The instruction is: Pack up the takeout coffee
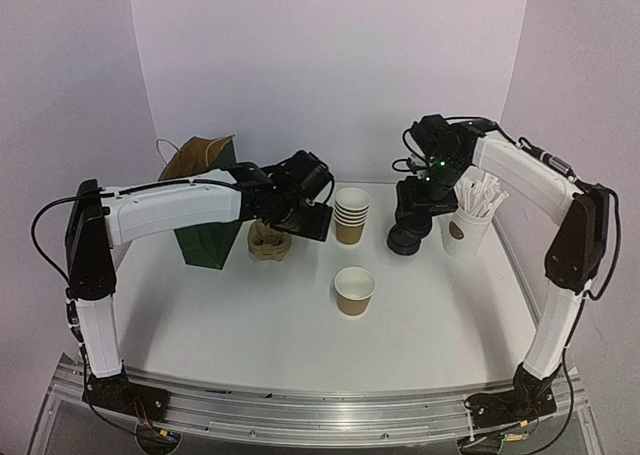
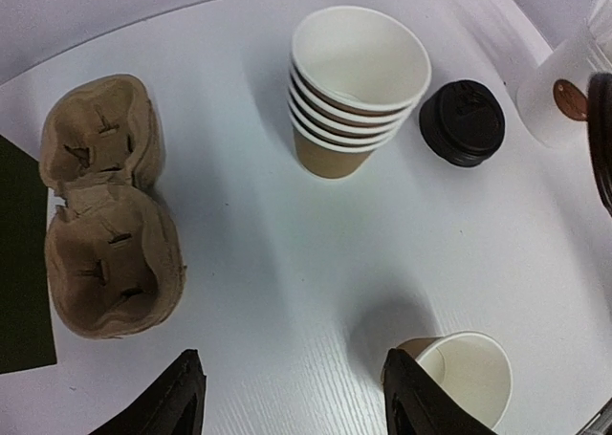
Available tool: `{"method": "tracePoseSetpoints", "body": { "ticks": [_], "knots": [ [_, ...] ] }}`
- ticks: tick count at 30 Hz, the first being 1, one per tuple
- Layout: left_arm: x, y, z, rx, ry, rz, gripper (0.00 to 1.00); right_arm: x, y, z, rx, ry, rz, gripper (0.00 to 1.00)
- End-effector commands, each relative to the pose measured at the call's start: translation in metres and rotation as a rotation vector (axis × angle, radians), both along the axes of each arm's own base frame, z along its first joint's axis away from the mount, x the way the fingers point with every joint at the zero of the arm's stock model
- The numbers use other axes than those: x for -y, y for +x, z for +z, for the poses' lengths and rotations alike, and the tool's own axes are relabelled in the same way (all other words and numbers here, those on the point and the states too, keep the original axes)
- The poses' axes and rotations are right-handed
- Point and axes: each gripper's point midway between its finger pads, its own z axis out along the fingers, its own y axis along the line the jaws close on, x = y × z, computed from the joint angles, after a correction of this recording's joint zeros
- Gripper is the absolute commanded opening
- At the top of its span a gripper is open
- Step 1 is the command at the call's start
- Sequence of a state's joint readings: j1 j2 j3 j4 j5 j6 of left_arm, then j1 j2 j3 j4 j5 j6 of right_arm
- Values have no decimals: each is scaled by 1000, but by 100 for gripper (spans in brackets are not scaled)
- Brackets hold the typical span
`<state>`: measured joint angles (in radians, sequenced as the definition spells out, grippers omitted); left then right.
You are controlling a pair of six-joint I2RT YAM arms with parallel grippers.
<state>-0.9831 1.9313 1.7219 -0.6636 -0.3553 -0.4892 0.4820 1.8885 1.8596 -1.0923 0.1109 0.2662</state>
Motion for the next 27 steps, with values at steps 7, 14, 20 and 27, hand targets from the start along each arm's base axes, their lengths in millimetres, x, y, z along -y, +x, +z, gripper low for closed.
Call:
{"method": "tracePoseSetpoints", "body": {
  "ticks": [7, 14, 20, 27],
  "knots": [
    [-50, 10, 29, 12, -70, 119, 63, -47, -64, 18, -83, 40, 96, 80],
    [-62, 1, 26, -7, -97, 156, 62, -78, -82, -3, -130, 12, 147, 81],
    [-71, -3, 18, -29, -75, 189, 62, -101, -86, -20, -154, -9, 205, 81],
    [-70, -5, 5, -65, -56, 188, 62, -119, -92, -38, -199, -19, 257, 81]
  ]
}}
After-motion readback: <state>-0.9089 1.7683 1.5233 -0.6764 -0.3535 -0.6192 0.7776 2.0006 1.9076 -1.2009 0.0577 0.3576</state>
